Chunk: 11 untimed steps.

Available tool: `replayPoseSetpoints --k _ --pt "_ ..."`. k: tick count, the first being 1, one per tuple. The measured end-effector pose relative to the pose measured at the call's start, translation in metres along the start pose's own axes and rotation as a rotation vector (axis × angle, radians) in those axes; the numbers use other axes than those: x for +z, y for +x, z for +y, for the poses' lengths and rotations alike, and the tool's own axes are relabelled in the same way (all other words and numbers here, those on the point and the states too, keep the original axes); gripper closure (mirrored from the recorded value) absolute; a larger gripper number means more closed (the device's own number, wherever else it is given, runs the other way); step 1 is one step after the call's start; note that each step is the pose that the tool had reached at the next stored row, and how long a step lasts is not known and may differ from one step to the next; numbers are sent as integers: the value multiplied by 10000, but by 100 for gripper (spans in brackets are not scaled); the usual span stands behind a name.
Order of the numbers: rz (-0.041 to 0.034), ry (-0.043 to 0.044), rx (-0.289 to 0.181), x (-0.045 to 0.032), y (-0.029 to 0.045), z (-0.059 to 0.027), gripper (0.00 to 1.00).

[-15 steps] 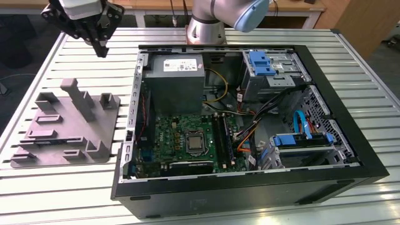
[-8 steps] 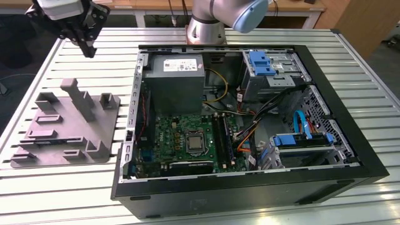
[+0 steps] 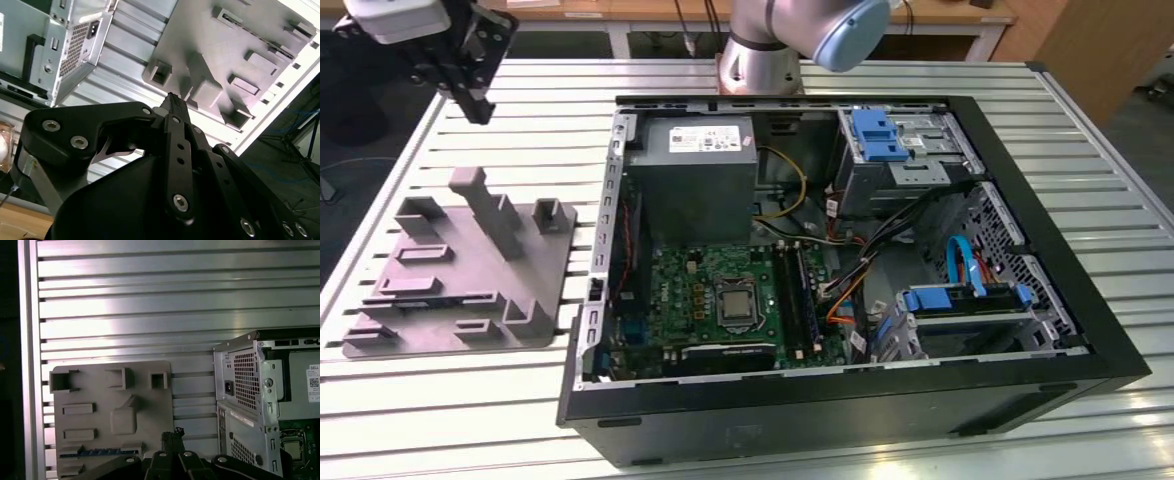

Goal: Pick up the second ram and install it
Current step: 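Reach for the second ram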

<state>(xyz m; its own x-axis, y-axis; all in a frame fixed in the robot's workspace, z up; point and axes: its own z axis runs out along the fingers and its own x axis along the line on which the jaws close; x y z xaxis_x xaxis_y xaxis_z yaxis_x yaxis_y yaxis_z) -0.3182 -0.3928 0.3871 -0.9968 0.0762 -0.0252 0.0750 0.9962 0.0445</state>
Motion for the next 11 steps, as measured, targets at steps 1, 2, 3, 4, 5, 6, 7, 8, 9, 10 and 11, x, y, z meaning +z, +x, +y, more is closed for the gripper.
replayPoseSetpoints --k 1,2,3,4,5,6,7,8,9,10,11 --pt "0 0 -1 1 34 -1 90" --pt "0 0 0 2 68 -2 90" --pt "1 1 1 2 100 -3 90" --pt "1 1 2 3 135 -4 90" --pt "1 0 1 4 167 -6 90" --pt "1 1 1 5 198 -7 90" --pt "0 0 1 6 230 -9 90" --pt "0 0 0 7 261 -10 90" --pt "1 0 0 7 292 -12 90" --pt "1 1 0 7 322 -13 90" --pt "1 0 1 9 356 -15 90"
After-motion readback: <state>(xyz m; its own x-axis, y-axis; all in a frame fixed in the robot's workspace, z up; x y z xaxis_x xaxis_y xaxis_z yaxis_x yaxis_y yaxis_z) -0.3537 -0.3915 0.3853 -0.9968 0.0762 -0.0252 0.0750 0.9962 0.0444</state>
